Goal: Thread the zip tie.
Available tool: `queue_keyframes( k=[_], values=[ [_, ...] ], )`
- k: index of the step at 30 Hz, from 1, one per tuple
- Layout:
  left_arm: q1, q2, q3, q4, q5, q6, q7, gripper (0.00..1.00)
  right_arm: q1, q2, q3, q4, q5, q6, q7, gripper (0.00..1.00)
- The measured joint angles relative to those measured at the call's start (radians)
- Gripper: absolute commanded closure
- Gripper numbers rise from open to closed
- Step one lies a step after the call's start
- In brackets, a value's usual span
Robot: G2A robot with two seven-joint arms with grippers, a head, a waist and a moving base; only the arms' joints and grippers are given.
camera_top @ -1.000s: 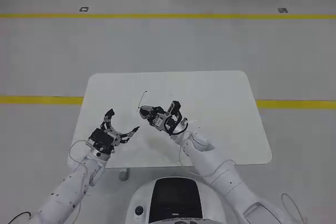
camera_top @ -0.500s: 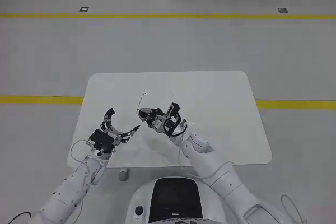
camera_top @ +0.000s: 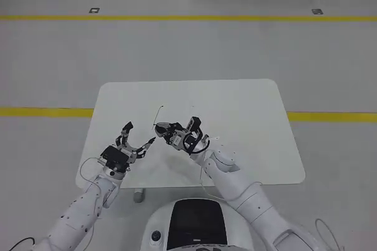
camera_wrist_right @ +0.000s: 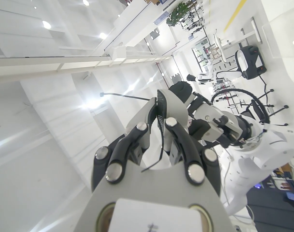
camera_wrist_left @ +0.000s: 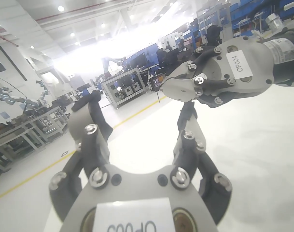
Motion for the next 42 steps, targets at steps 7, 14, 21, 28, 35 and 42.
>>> queue_keyframes(
  k=[7,14,21,28,35,42],
  values=[
    [-0.004,-0.009,0.008,0.010,-0.003,-0.018,0.008,0.57,0.000,0.000,0.000,0.000,0.000,0.000,0.000,1.00],
    [-0.012,-0.018,0.018,0.020,-0.005,-0.040,0.029,0.61,0.000,0.000,0.000,0.000,0.000,0.000,0.000,1.00],
    [-0.015,-0.024,0.017,0.036,-0.006,-0.047,0.041,0.62,0.000,0.000,0.000,0.000,0.000,0.000,0.000,1.00],
    [-0.013,-0.028,0.011,0.040,-0.004,-0.050,0.047,0.65,-0.018,0.000,0.002,-0.020,0.041,0.024,0.017,1.00],
    [-0.008,-0.031,0.003,0.037,0.000,-0.055,0.048,0.67,-0.013,-0.003,0.005,-0.002,0.119,0.078,0.072,1.00],
    [-0.002,-0.034,-0.004,0.032,0.004,-0.061,0.050,0.69,-0.002,-0.006,-0.002,0.024,0.148,0.096,0.082,1.00]
  ],
)
